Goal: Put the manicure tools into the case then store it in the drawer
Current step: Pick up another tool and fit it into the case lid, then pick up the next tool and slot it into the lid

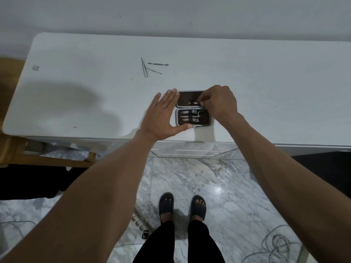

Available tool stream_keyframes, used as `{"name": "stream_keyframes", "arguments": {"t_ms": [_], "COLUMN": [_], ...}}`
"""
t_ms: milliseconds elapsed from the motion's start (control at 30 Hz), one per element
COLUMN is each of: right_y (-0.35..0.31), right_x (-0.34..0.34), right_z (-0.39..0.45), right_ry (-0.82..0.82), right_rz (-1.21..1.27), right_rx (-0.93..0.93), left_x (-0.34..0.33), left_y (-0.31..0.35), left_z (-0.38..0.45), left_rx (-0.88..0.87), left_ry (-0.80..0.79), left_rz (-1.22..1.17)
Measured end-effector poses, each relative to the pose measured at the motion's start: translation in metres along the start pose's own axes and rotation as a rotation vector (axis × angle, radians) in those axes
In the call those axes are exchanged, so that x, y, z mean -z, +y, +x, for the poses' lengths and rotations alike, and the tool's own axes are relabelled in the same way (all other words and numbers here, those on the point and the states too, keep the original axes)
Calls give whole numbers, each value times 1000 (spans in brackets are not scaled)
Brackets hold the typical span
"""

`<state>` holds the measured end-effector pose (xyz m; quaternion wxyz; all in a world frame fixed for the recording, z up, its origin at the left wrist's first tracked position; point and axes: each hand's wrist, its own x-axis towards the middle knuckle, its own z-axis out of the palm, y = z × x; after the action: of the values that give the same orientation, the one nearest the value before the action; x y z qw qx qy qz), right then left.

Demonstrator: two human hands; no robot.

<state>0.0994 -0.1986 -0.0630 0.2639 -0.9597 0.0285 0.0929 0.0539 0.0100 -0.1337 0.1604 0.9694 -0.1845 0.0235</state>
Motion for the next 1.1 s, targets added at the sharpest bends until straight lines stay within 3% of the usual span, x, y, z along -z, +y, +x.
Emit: {"name": "stream_keyframes", "arguments": {"t_ms": [533,1100], "right_y": [-12,-72], "right_x": [-5,-17], "right_z": [12,105], "right_ry": [29,2], "right_rz": [155,194], "right_rx": [33,128], "left_x": [0,-1], "left_y": [0,-3], "left_z": [1,5], "left_rx": [4,10], "left_ry": [-5,-58], "left_rz": [-23,-45]}}
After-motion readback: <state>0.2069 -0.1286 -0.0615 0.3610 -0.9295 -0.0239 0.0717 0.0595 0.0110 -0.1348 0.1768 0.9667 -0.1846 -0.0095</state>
